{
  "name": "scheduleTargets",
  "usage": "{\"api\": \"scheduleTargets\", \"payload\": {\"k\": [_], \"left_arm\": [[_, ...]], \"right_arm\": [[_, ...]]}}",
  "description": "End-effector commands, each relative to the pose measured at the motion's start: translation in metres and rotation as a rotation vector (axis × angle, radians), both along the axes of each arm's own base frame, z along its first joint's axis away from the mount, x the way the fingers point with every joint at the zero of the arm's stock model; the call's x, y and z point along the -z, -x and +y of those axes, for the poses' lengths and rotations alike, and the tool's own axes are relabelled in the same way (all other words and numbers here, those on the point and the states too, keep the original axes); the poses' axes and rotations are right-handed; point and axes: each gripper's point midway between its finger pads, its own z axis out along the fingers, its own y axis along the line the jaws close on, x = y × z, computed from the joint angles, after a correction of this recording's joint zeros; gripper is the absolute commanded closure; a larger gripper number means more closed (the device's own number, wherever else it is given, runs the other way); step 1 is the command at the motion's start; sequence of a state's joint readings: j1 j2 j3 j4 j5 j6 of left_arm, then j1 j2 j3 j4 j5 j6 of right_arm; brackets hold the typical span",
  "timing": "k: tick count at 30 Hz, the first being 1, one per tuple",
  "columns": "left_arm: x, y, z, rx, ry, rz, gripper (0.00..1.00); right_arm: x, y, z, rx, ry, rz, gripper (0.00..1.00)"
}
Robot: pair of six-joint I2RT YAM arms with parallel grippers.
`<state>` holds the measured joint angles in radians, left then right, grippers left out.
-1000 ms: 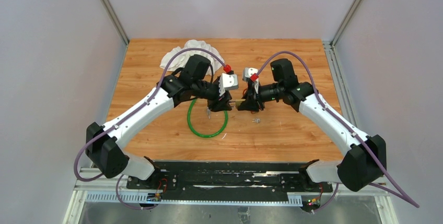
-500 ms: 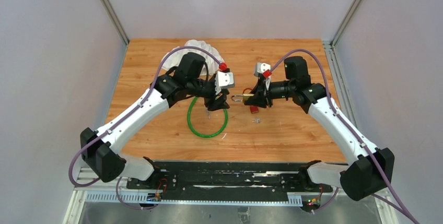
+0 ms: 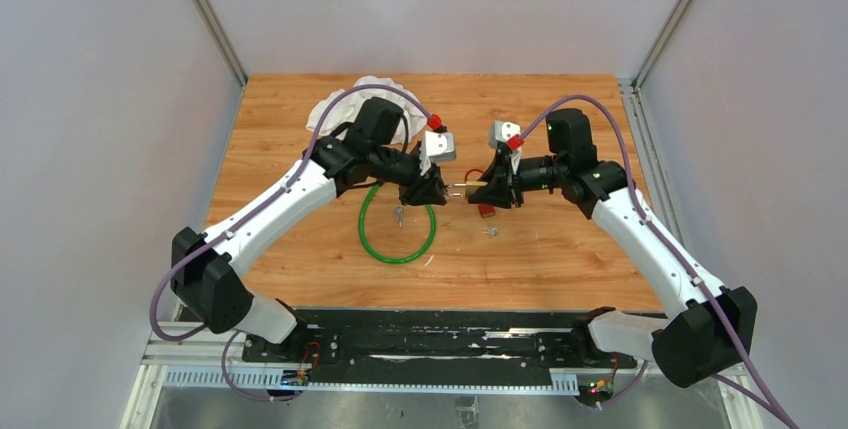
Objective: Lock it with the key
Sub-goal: Lock the lock.
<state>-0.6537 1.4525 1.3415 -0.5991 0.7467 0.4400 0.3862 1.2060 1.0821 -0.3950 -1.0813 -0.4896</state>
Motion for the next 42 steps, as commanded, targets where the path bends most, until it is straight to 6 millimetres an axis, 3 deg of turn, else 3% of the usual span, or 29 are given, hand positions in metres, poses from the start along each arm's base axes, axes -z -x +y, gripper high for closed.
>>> {"api": "scheduleTargets", "payload": {"k": [1, 7, 18, 23, 28, 42], "left_arm": [[-0.021, 0.003, -0.01, 0.033, 0.067, 0.01, 0.7], [-0.02, 0.003, -0.012, 0.033, 0.069, 0.028, 0.78], [-0.024, 0.005, -0.015, 0.037, 0.081, 0.045, 0.75], [-0.022, 0.007, -0.018, 0.038, 0.09, 0.075, 0.83], [-0.018, 0.009, -0.024, 0.027, 0.103, 0.124, 0.99], [-0.01, 0.005, -0.033, 0.025, 0.156, 0.128, 1.0]], "right_arm": [[-0.009, 0.003, 0.0, -0.022, -0.042, -0.011, 0.99], [-0.008, 0.003, 0.0, -0.021, -0.04, -0.008, 0.99], [-0.007, 0.002, 0.0, -0.017, -0.037, -0.01, 0.99], [-0.007, 0.001, 0.0, -0.013, -0.035, -0.012, 0.99], [-0.008, -0.001, 0.0, -0.001, -0.04, -0.009, 0.99], [-0.006, 0.002, 0.004, -0.018, -0.064, 0.015, 0.99]]}}
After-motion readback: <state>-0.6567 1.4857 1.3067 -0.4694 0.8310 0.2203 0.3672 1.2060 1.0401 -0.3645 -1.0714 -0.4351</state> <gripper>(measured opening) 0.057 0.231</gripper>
